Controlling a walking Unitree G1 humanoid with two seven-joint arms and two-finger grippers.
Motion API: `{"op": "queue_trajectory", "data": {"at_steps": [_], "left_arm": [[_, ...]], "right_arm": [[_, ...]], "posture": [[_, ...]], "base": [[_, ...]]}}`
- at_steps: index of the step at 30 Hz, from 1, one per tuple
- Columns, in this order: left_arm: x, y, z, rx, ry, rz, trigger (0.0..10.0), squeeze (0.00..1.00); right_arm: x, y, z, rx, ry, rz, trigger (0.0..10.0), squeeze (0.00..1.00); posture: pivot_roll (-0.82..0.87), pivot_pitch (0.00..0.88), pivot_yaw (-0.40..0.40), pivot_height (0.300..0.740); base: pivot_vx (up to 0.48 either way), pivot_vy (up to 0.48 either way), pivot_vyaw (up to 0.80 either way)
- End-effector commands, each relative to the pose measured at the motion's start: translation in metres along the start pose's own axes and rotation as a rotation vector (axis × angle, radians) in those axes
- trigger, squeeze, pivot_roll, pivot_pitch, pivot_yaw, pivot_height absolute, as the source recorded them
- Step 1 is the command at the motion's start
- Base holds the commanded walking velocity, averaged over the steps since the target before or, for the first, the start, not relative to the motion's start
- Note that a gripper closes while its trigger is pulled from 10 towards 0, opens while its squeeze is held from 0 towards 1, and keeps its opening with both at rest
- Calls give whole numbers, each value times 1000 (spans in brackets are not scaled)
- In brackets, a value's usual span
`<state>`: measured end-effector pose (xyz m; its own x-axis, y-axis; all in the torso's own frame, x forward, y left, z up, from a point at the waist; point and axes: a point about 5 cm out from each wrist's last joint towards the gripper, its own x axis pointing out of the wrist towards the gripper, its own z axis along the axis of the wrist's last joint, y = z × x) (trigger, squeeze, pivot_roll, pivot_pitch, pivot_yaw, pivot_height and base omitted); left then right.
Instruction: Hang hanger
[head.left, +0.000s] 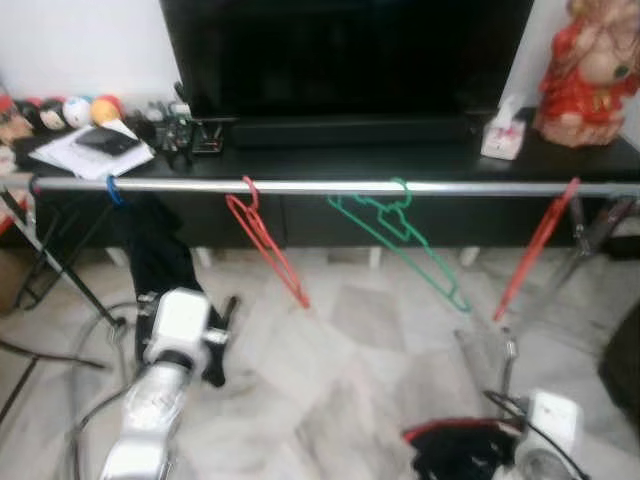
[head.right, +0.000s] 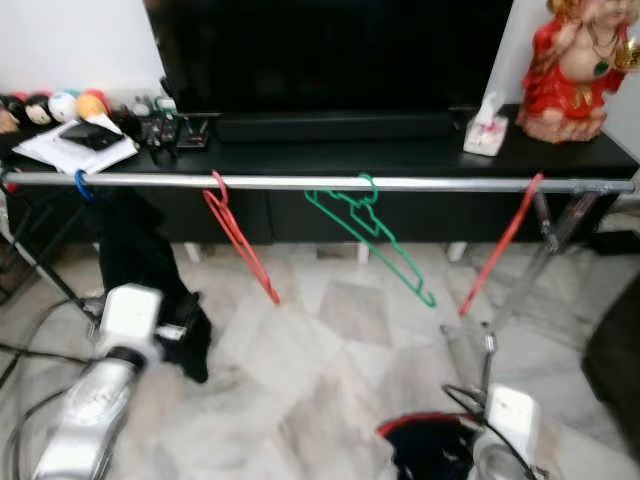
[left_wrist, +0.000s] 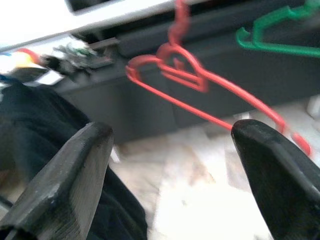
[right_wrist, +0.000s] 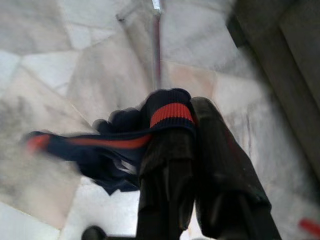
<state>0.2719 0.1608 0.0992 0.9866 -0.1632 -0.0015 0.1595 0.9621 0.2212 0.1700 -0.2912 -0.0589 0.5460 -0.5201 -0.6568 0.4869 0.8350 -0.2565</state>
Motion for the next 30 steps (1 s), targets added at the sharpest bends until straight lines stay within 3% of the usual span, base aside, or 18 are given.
{"op": "queue_trajectory", "data": {"at_steps": [1,30], "left_arm": [[-8,21,-10,19,51,62,10000,0],[-6,20,-2,-2,22,72,10000,0]], "right_arm": [[2,22,23,25,-72,54,10000,0],[2,24,22,12,-62,58,10000,0]], "posture": [[-117,4,11,740],[-113,18,10,740]], "base": [[266,0,0],[232,0,0]]}}
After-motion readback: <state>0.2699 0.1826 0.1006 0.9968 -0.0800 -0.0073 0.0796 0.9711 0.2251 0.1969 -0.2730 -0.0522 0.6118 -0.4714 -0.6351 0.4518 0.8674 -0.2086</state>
